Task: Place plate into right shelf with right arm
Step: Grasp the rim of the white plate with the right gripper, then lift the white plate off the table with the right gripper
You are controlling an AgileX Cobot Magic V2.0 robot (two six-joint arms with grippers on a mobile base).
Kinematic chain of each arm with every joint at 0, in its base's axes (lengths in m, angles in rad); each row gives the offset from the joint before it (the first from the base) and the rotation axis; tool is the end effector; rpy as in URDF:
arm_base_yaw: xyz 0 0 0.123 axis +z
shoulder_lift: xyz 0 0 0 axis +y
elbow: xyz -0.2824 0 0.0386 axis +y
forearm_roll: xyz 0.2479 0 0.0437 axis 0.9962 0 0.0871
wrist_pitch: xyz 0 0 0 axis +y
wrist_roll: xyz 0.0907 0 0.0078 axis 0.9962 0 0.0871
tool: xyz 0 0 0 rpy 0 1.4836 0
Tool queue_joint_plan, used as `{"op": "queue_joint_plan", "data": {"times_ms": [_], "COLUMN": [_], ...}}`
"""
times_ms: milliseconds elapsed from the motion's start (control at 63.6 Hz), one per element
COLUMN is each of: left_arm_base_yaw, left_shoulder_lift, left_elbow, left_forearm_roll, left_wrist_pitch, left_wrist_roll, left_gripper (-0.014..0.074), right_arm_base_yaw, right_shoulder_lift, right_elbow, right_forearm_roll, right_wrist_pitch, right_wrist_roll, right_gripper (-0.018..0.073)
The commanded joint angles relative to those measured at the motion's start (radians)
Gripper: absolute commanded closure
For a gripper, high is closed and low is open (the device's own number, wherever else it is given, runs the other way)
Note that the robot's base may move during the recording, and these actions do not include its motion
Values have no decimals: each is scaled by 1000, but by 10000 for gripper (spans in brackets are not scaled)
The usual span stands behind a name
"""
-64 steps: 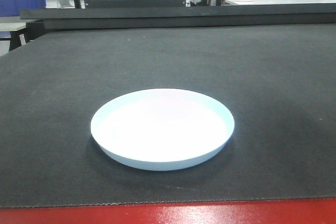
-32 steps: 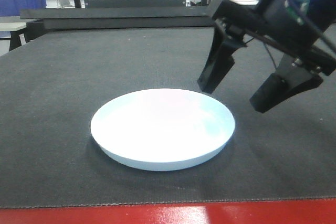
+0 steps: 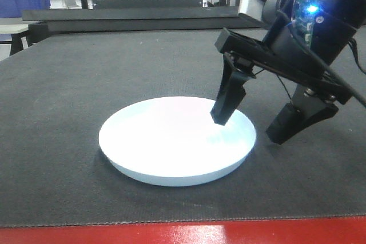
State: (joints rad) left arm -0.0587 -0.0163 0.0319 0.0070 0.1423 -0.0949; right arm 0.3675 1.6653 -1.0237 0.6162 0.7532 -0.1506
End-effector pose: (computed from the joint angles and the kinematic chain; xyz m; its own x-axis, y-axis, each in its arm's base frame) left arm 0.0563 -0.0032 0.1903 -0.0753 -0.0836 -0.9937 0.0513 0.9948 -0.0876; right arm 0.2852 0.1484 0.2090 -0.9741 -0.0596 -0.2182 -0.1572 0.8718 0.4639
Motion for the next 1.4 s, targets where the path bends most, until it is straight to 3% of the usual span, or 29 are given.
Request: {"op": "queue_joint_plan", "data": {"times_ms": [0, 142, 409, 692, 849, 1085, 1384], "left_arm_base_yaw": [-2, -2, -2, -2, -2, -2, -2], "left_shoulder_lift": [-6, -6, -6, -6, -6, -6, -6], "left_elbow": [9, 9, 9, 9, 9, 9, 9], "left_forearm_roll": [0, 0, 0, 0, 0, 0, 0], "left_wrist_pitch": [-90, -90, -90, -90, -90, -90, -90], "left_wrist_roll": [-6, -6, -6, -6, -6, -6, -6], "left_gripper": [643, 643, 643, 643, 643, 643, 643], "right_arm_base_yaw": [2, 3, 3, 2, -14, -66, -129], "right_shoulder_lift": [-26, -12, -6, -6, -6, -40, -312], "right_elbow": [-34, -34, -34, -34, -34, -34, -33], "right_forearm_roll": [33, 43, 53, 53, 48, 48, 21], "right_wrist_pitch": [-2, 0, 2, -22, -27, -23, -86], "right_wrist_roll": [-12, -12, -5, -5, -5, -5, -16], "right_gripper": [-64, -33, 259, 331, 522, 503, 503]}}
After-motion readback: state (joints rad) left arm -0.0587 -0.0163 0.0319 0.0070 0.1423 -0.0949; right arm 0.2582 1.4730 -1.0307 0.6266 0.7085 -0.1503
